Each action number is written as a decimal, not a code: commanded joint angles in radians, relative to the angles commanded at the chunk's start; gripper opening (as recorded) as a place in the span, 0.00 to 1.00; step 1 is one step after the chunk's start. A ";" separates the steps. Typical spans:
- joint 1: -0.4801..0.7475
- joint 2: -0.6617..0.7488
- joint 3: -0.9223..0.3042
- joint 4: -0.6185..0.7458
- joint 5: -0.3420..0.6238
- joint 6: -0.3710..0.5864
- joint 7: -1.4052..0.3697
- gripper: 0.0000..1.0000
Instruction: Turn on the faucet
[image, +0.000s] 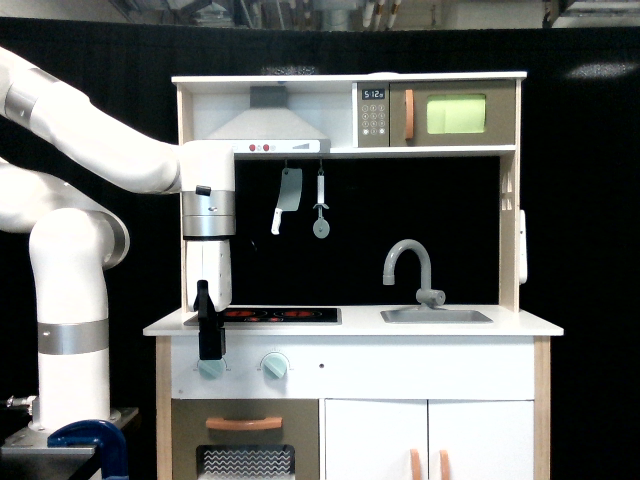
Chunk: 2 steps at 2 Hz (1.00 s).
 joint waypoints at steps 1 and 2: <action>0.023 -0.057 0.005 0.005 0.008 0.010 -0.004 1.00; 0.113 -0.006 -0.013 0.050 0.039 -0.078 -0.077 1.00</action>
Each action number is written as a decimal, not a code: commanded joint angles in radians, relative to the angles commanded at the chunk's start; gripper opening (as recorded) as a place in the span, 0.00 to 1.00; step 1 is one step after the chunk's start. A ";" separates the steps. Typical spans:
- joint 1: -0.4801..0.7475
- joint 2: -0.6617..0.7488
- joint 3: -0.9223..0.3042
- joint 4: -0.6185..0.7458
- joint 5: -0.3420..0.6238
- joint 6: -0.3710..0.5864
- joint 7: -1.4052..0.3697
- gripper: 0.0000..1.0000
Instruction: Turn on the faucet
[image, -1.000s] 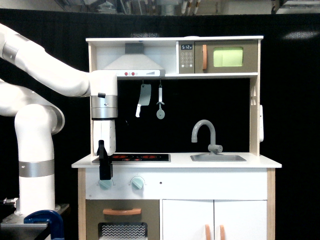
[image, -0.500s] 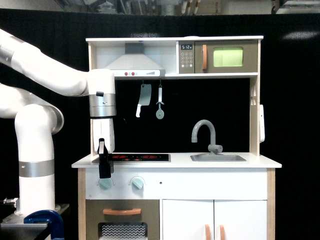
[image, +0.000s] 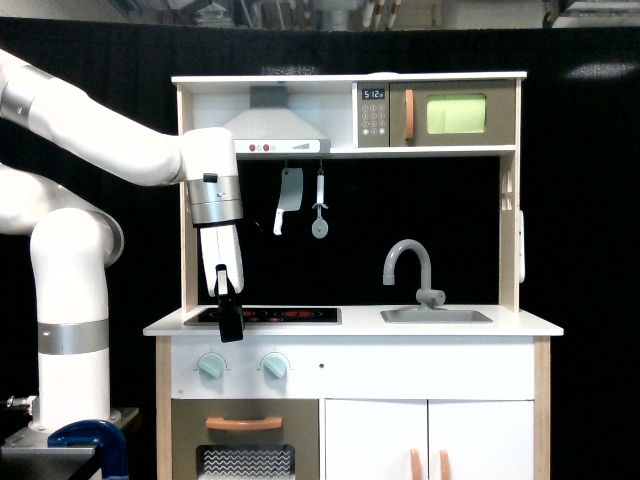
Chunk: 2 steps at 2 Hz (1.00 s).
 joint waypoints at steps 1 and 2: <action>0.259 0.285 -0.256 0.163 0.027 -0.178 -0.571 1.00; 0.618 0.350 -0.787 0.299 0.220 -0.105 -1.331 1.00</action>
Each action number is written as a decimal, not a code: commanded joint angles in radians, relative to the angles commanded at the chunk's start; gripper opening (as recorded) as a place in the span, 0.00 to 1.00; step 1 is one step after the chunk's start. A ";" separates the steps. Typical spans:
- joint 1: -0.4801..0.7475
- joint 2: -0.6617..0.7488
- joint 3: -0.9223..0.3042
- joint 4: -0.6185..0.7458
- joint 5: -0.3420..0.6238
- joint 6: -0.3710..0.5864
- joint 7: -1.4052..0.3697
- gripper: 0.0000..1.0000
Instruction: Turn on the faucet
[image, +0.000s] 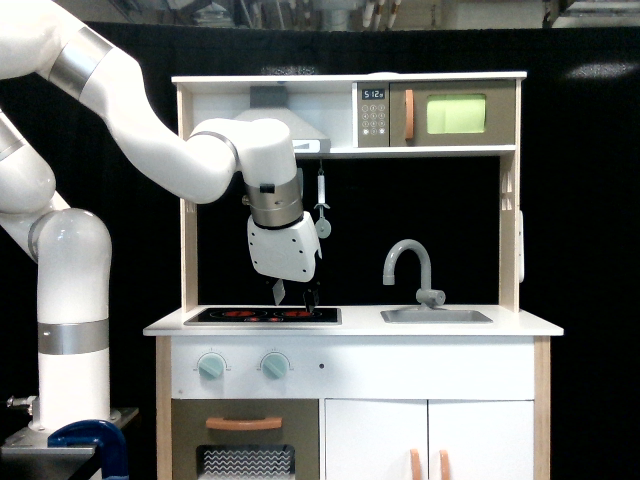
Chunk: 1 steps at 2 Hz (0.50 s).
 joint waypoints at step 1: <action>0.310 -0.011 -0.423 0.119 0.179 0.156 -0.401 1.00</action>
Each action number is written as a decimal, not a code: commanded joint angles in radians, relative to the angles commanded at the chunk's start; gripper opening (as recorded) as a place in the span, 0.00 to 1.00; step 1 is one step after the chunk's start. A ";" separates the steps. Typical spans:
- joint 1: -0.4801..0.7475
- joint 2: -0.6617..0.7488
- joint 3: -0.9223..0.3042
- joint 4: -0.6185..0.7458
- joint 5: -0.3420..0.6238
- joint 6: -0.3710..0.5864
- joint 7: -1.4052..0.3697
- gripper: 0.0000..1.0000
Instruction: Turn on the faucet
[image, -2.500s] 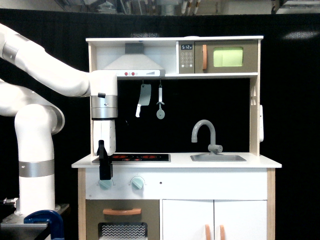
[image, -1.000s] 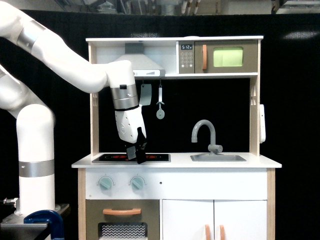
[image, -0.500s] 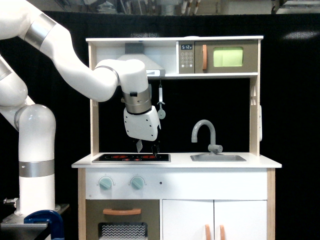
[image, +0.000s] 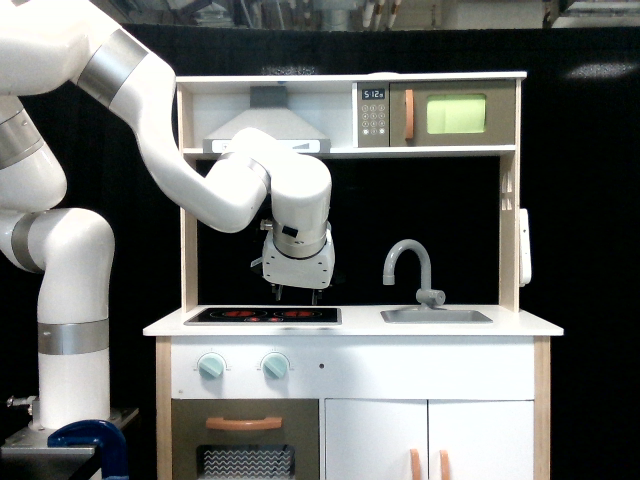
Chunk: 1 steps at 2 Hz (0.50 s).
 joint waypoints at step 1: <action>-0.037 -0.151 -0.006 -0.134 0.107 -0.176 -0.062 1.00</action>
